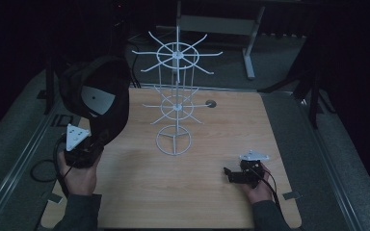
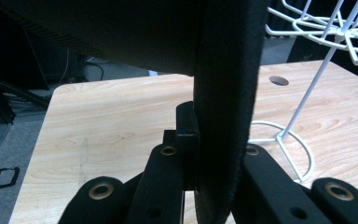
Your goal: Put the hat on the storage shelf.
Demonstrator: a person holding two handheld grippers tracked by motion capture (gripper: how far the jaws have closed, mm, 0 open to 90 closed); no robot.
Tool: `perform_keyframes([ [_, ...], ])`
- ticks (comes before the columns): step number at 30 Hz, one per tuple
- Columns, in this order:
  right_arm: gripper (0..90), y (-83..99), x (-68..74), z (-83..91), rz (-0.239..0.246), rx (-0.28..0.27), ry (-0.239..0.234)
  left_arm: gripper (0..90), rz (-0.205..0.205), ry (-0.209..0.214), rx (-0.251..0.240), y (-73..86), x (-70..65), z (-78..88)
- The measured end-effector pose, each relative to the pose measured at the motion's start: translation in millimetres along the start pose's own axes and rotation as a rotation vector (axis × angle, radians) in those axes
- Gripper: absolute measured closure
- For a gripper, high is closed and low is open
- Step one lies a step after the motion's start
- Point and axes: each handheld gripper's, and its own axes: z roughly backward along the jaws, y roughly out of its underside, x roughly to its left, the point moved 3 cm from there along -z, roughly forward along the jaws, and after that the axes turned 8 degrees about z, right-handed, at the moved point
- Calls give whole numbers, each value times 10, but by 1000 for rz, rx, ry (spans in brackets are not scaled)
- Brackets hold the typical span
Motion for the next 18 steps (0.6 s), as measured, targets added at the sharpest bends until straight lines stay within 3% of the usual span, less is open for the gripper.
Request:
perform_keyframes([
  [18, 115, 0, -1, 1, 1, 1, 0, 868, -31, -10, -21, -116, -110, 33],
])
